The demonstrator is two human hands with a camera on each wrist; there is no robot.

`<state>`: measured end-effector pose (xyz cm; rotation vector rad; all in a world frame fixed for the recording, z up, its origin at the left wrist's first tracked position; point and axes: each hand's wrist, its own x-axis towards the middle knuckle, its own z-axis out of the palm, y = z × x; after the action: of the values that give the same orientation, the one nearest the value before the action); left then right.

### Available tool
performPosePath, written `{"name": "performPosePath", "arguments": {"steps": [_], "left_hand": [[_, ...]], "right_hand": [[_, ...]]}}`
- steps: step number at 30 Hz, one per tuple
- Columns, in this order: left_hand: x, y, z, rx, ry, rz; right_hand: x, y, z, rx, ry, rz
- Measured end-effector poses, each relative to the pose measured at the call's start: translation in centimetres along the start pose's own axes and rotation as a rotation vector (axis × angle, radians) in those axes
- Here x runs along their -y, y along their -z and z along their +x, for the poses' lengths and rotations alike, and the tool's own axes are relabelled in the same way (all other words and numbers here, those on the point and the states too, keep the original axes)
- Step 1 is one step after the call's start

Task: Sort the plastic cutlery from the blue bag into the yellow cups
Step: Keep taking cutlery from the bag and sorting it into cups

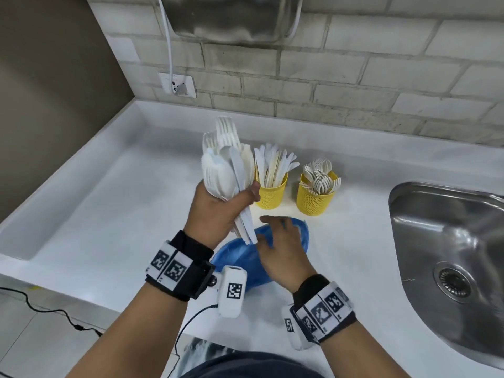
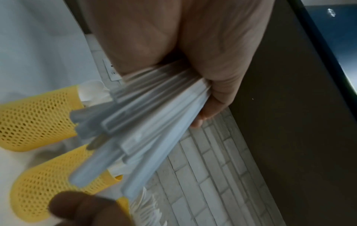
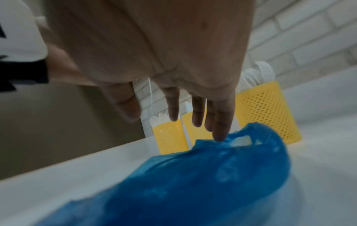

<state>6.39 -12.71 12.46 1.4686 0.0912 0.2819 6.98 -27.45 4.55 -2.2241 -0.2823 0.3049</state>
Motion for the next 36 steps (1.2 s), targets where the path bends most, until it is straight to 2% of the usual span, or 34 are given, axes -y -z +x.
{"name": "performPosePath", "arguments": {"steps": [1, 2, 4, 5, 7, 10, 14, 19, 24, 29, 32, 36], "left_hand": [[-0.2, -0.3, -0.1, 0.021, -0.001, 0.008], [-0.4, -0.6, -0.2, 0.037, 0.003, 0.009], [-0.7, -1.4, -0.3, 0.058, 0.007, 0.002], [-0.8, -1.9, -0.4, 0.059, 0.0, -0.006], [-0.7, -2.6, -0.5, 0.052, -0.015, -0.021], [-0.1, -3.1, -0.5, 0.09, -0.026, 0.024], [1.0, -3.3, -0.9, 0.108, -0.03, 0.064], [1.9, -3.6, -1.0, 0.11, -0.037, 0.04], [1.6, -3.7, -1.1, 0.072, -0.057, 0.006], [0.2, -2.4, -0.5, 0.155, -0.12, 0.097], [-0.5, -2.3, -0.3, 0.211, -0.153, 0.125], [-0.8, -2.2, -0.1, 0.226, -0.121, 0.158]], "right_hand": [[0.6, 0.4, 0.2, 0.013, -0.077, 0.232], [1.2, 1.0, 0.5, 0.085, -0.162, 0.525], [1.9, 2.2, 0.9, 0.298, -0.314, 1.126], [2.4, 2.9, 0.9, 0.369, -0.356, 1.304], [3.5, 3.8, 0.9, 0.463, -0.332, 1.453], [4.6, 3.6, 1.2, 0.429, -0.231, 1.507], [4.0, 2.8, 1.9, 0.21, -0.264, 1.414], [4.0, 2.4, 2.1, 0.078, -0.245, 1.267], [5.1, 3.5, 1.5, 0.164, -0.16, 1.361], [5.8, 4.3, 1.7, 0.323, -0.286, 1.411], [5.8, 4.7, 2.2, 0.332, -0.297, 1.45], [6.0, 4.7, 2.3, 0.347, -0.276, 1.445]]}}
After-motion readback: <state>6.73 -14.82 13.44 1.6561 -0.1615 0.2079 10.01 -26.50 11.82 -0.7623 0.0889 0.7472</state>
